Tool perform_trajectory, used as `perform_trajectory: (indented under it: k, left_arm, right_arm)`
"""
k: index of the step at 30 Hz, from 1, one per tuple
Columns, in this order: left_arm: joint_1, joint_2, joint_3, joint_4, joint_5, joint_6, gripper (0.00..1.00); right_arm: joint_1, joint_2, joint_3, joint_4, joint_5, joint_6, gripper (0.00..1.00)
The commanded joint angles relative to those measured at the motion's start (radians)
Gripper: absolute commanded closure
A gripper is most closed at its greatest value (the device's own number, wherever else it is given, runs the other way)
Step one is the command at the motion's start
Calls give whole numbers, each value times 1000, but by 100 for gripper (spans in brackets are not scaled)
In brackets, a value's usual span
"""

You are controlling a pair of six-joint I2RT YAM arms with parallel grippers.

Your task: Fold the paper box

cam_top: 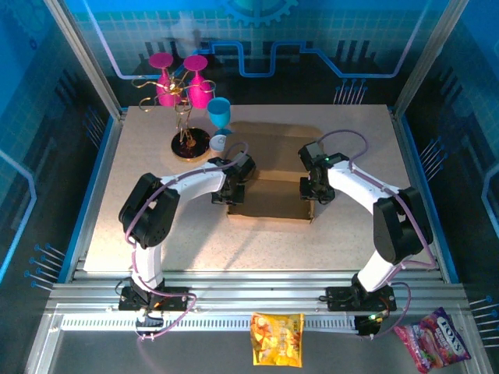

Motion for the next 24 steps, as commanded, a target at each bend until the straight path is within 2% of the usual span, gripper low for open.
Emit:
perform_trajectory:
  k: [1, 5, 10, 14, 17, 22, 24]
  left_arm:
    - [-1, 2, -7, -64, -70, 22, 100]
    - [-2, -3, -5, -64, -73, 17, 100]
    - [-3, -5, -11, -62, -74, 20, 100]
    - [-3, -7, -16, -60, -71, 20, 100]
    - [-3, -6, -16, -58, -71, 22, 100]
    - [-1, 2, -9, -61, -74, 27, 100]
    - [-2, 5, -6, -64, -75, 28, 100]
  right_arm:
    - [-18, -70, 88, -43, -13, -20, 46]
    - [-67, -114, 173, -79, -34, -17, 41]
    - [-229, -96, 246, -29, -169, 16, 41]
    - [-359, 34, 300, 83, -363, 10, 38]
    - [-413, 203, 390, 107, -525, -22, 37]
    - [-422, 427, 547, 89, -657, -94, 37]
    - [-417, 483, 606, 51, -644, -112, 37]
